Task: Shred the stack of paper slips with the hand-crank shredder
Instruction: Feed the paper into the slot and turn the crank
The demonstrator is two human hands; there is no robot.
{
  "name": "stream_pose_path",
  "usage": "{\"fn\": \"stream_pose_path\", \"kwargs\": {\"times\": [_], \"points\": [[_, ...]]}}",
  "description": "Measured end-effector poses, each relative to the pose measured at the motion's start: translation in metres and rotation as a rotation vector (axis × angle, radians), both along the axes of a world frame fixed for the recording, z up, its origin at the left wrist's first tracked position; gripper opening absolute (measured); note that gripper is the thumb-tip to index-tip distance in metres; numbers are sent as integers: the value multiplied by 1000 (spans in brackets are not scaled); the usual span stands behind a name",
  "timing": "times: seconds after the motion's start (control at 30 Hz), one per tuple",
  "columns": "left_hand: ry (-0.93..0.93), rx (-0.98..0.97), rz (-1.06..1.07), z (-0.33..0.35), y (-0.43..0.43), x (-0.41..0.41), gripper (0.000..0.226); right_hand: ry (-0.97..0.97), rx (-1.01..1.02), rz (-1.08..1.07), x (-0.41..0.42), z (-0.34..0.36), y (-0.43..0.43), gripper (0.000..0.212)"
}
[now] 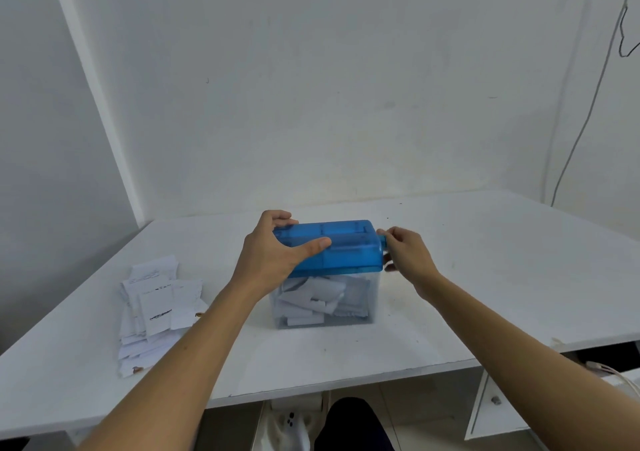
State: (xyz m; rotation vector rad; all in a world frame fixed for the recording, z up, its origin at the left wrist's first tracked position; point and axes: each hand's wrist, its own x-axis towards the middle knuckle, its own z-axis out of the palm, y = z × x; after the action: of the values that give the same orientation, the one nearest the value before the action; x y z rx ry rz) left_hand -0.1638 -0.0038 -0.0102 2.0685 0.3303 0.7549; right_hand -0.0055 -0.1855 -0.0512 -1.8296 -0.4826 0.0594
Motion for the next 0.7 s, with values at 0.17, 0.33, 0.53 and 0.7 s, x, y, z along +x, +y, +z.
{"fn": "stream_pose_path", "kwargs": {"times": [0.17, 0.33, 0.53, 0.7], "points": [[1, -8, -1, 1, -1, 0, 88, 53, -114, 164, -18, -20, -30, 39], [20, -1, -2, 1, -1, 0, 89, 11, -58, 389, -38, -7, -62, 49], [32, -2, -7, 2, -1, -2, 90, -154, 72, 496, -43, 47, -69, 38], [47, -3, -11, 3, 0, -3, 91, -207, 45, 176, -22, 71, -37, 36]]}}
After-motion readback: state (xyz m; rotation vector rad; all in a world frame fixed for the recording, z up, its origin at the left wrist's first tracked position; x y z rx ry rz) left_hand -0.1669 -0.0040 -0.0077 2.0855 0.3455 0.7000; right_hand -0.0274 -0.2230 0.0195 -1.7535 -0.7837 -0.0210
